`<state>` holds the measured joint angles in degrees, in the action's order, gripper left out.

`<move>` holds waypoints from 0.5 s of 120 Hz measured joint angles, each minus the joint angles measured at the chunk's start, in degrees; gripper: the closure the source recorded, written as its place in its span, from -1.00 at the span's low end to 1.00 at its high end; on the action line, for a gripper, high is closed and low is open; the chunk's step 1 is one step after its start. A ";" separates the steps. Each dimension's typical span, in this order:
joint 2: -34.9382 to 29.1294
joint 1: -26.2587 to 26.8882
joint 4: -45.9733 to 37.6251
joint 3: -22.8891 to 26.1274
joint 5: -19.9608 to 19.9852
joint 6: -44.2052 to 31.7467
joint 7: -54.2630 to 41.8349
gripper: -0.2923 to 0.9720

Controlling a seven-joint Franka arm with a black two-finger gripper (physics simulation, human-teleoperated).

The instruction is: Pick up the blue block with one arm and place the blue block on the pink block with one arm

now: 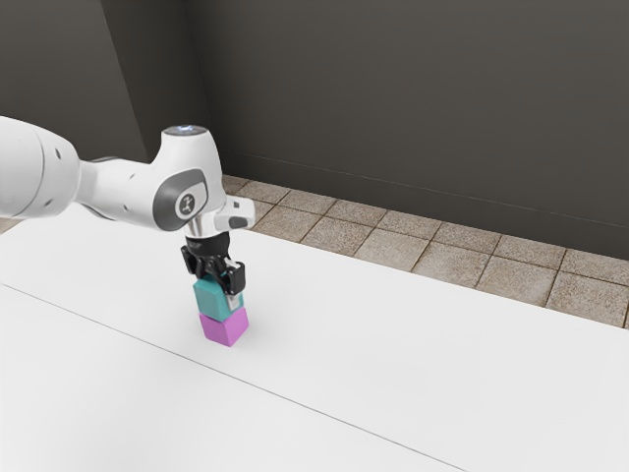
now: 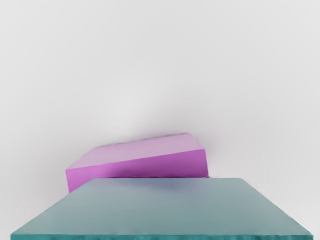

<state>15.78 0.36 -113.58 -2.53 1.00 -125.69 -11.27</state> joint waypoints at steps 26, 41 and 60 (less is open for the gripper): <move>0.12 -0.01 0.01 -0.27 0.20 0.03 -0.32 -0.39; -0.95 0.00 0.01 -0.28 0.22 0.13 -0.47 -0.45; -6.14 0.00 0.01 -0.28 0.44 1.26 -0.58 -0.50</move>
<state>9.64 0.35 -113.58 -2.81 1.44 -124.44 -11.86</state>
